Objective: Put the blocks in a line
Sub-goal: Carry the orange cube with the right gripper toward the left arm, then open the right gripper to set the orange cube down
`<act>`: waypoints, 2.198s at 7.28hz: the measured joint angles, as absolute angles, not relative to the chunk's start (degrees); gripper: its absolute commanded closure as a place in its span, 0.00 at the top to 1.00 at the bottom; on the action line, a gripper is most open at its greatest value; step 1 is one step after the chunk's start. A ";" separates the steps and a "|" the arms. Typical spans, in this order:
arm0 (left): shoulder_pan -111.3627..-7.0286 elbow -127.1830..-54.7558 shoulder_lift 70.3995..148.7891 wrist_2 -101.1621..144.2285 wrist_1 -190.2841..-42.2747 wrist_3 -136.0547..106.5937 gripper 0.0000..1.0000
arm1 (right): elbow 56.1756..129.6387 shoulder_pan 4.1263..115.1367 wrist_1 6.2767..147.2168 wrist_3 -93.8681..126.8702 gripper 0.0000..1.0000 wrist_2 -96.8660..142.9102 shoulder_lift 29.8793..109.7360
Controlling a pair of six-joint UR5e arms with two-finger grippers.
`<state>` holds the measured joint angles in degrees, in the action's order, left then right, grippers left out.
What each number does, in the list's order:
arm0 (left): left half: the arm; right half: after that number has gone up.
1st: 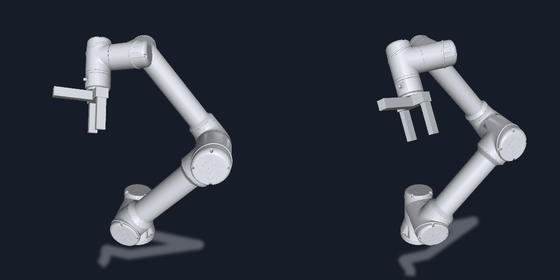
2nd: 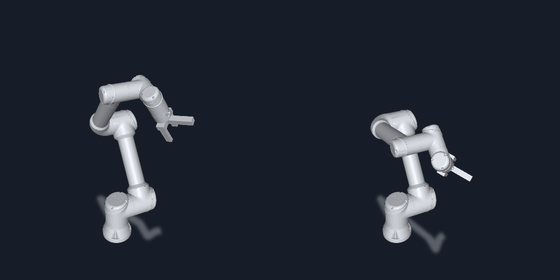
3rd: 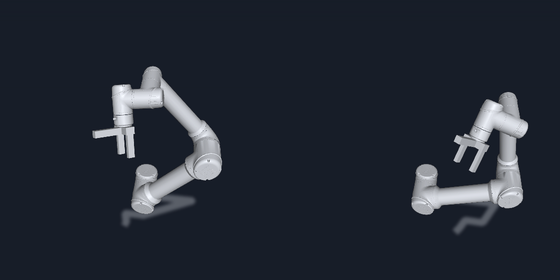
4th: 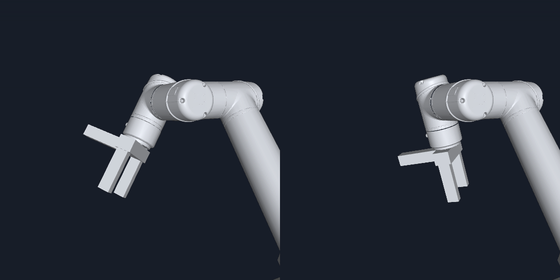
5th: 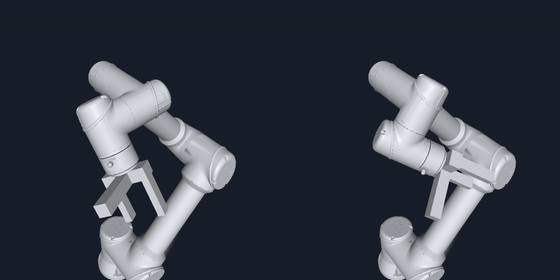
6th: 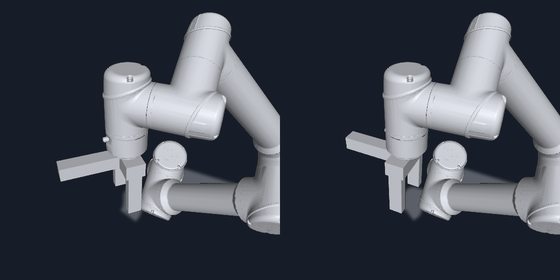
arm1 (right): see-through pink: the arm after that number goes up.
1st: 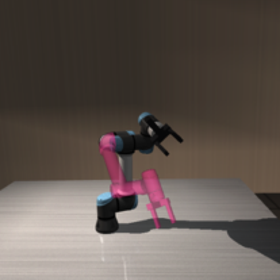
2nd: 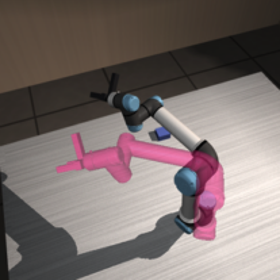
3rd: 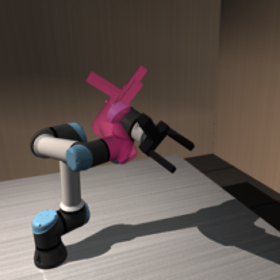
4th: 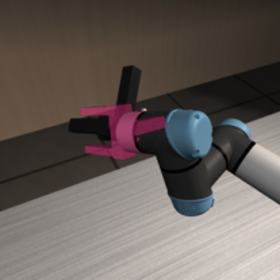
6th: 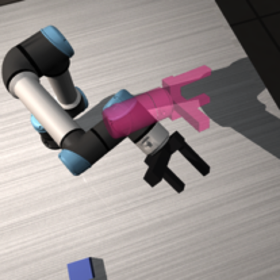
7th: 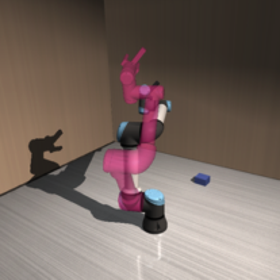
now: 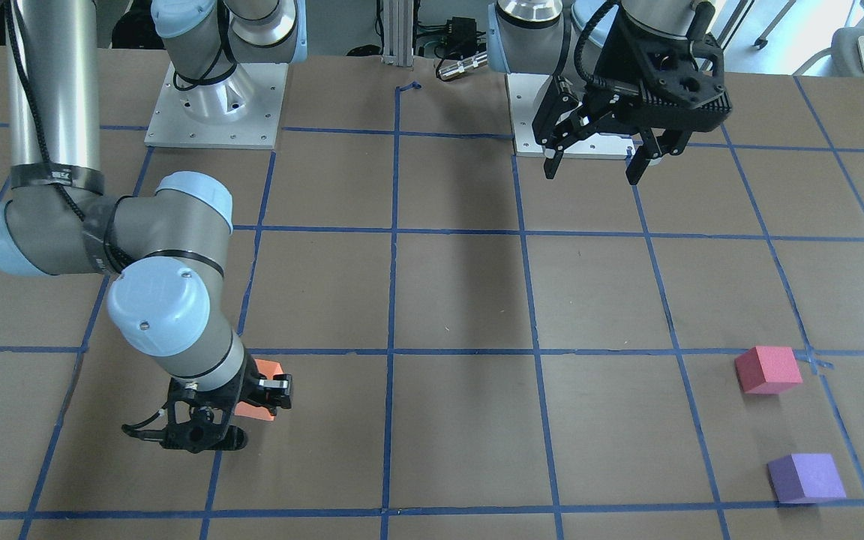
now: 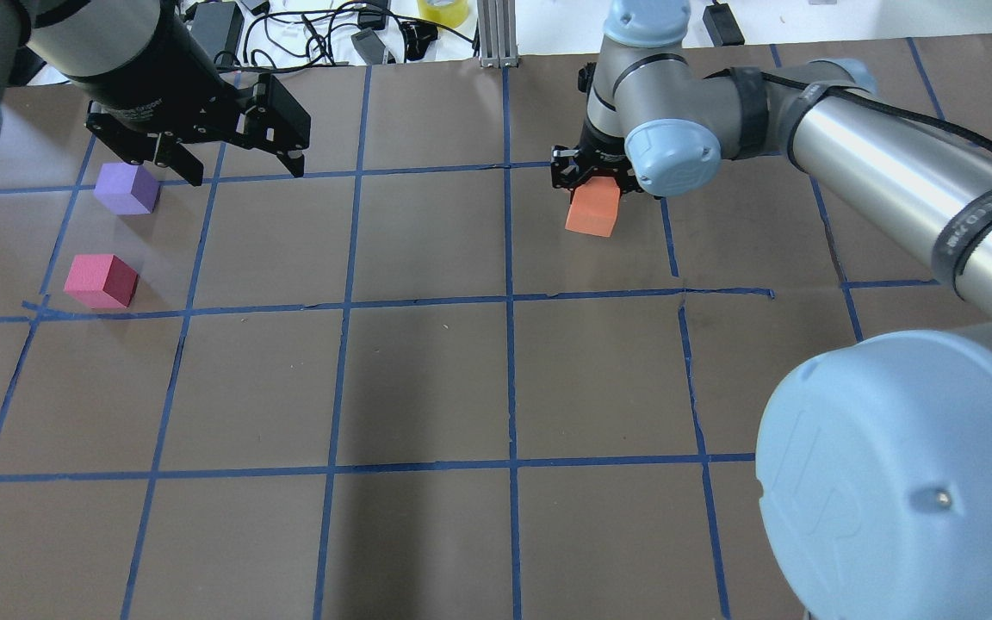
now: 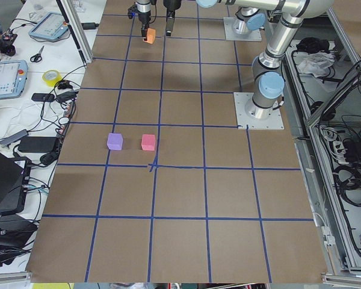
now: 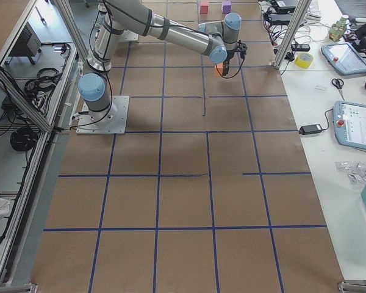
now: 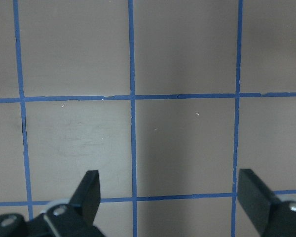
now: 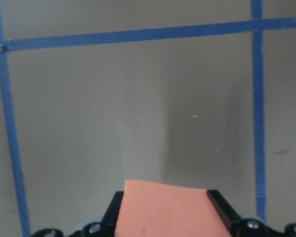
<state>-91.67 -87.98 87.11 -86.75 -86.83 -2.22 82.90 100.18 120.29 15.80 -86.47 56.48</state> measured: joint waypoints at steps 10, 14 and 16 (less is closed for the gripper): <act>-91.78 -88.07 87.08 -86.69 -86.85 -2.11 1.00 | 65.59 112.67 119.50 27.51 1.00 -86.74 41.73; -91.84 -88.02 87.50 -86.72 -86.88 -2.07 1.00 | 65.65 112.64 115.45 28.52 1.00 -85.50 47.32; -91.84 -88.06 87.53 -86.73 -86.88 -2.06 1.00 | 66.34 110.37 110.41 26.98 1.00 -85.65 53.40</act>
<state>-91.84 -88.06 87.53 -86.73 -86.88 -2.06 66.34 110.37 110.41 26.98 -85.65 53.40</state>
